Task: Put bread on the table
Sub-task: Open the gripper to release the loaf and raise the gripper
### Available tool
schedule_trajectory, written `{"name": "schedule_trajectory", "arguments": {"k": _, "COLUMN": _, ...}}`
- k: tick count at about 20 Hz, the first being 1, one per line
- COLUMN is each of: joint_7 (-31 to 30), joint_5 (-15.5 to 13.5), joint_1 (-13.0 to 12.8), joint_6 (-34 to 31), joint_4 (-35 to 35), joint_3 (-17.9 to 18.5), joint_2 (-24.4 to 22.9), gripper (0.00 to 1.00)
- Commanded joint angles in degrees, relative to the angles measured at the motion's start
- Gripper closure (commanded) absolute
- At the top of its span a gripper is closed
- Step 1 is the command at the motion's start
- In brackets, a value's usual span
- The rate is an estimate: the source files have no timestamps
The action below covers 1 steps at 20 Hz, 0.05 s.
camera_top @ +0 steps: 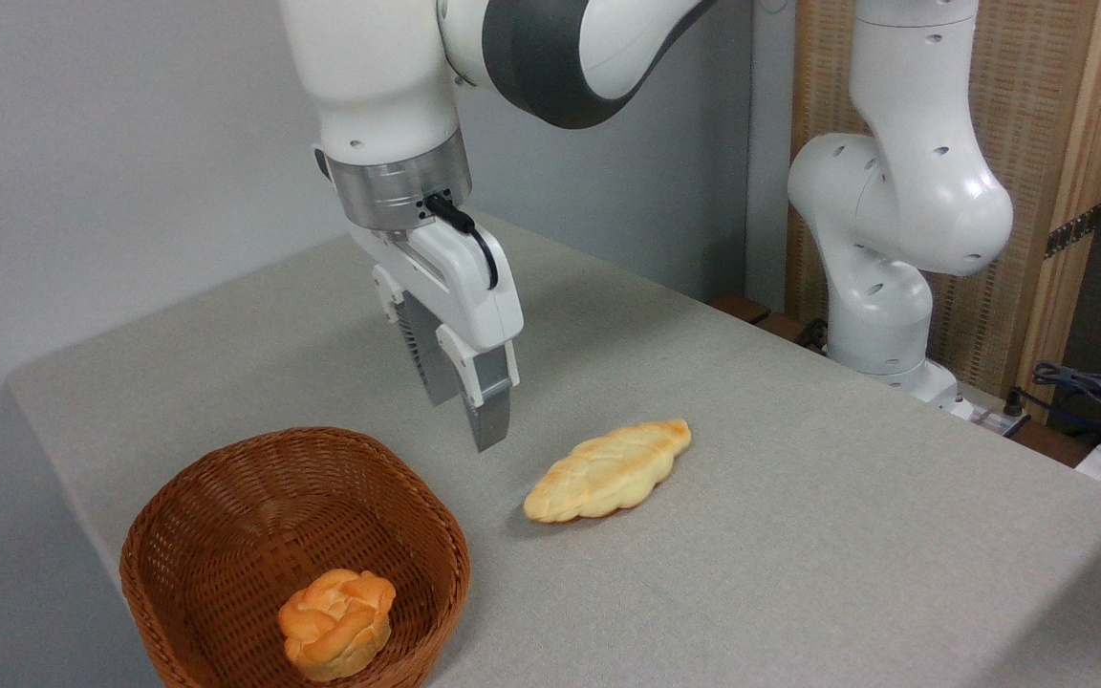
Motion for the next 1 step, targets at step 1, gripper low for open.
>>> {"name": "schedule_trajectory", "arguments": {"k": 1, "joint_7": 0.48, "joint_5": 0.42, "joint_1": 0.32, "joint_6": 3.23, "joint_4": 0.51, "joint_3": 1.36, "joint_2": -0.22, "gripper": 0.0}}
